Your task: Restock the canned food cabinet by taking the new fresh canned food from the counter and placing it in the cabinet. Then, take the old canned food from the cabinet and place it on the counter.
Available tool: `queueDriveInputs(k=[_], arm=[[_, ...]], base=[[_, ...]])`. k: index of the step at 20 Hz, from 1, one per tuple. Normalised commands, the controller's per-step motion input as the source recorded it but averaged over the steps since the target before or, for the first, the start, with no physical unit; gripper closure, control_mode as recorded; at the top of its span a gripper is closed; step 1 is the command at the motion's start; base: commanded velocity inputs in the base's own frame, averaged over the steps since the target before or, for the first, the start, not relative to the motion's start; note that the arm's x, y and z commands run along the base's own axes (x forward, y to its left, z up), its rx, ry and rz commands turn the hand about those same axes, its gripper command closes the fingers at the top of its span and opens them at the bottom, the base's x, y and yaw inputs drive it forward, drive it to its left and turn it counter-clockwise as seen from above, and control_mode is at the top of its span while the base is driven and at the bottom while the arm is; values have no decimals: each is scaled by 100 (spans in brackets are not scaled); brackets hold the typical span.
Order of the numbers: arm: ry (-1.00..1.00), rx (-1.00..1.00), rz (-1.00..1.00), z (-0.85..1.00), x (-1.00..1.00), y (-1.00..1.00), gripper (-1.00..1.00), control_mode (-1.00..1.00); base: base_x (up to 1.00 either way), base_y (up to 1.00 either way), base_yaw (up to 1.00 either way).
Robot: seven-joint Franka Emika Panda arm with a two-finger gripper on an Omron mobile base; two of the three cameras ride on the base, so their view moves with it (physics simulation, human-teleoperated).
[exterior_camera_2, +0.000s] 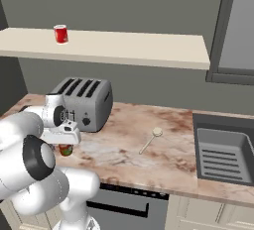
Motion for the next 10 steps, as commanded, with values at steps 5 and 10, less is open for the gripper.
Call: queueDriveInputs(k=[5,10], arm=[[-5,0,0,0,9,0,-100,-100],[-5,0,-1,0,11,0,-100,-100]], base=[[0,0,0],[0,0,0]])
